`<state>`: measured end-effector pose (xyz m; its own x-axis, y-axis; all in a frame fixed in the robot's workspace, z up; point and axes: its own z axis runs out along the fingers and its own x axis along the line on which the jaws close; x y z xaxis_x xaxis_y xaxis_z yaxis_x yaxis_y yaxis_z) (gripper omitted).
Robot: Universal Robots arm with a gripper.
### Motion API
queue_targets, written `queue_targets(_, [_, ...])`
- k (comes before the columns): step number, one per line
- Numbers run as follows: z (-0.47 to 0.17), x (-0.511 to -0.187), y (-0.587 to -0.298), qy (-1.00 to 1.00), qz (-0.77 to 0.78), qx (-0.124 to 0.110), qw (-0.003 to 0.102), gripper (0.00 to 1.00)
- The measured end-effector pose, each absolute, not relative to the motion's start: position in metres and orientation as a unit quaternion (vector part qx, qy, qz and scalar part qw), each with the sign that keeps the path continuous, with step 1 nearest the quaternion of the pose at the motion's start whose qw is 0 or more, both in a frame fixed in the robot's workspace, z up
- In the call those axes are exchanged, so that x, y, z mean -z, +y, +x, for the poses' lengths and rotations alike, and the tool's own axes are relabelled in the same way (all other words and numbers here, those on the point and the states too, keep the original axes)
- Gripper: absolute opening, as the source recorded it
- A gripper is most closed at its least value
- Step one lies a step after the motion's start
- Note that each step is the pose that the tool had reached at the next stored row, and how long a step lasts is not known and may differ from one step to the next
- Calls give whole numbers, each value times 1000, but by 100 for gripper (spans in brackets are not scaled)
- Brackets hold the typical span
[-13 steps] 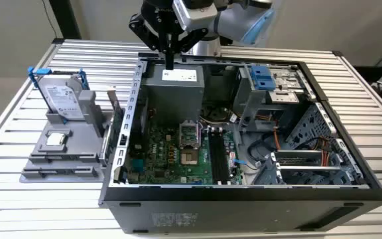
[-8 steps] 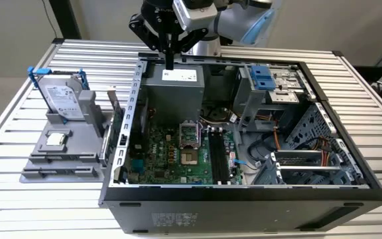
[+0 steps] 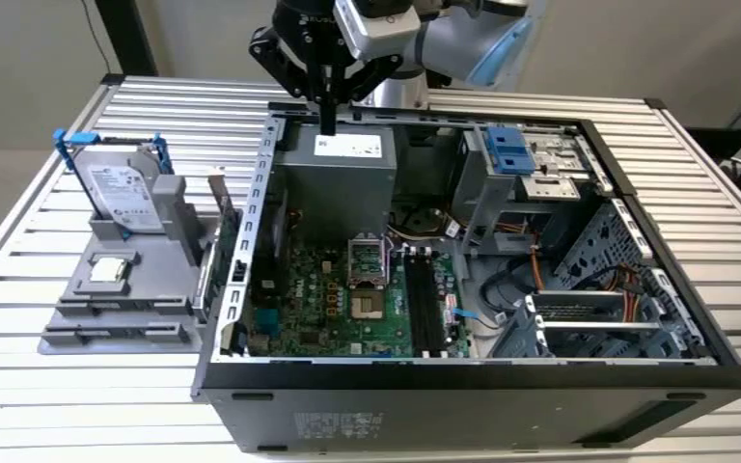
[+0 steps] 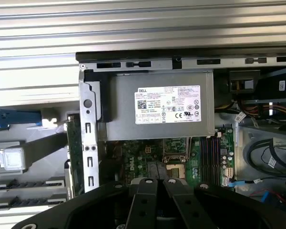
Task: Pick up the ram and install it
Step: 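Reach for the ram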
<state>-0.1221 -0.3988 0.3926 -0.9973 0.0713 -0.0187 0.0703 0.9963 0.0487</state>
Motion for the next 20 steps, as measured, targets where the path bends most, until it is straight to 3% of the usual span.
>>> queue_targets(20, [-146, -393, -399, 999, 33, -24, 10, 0])
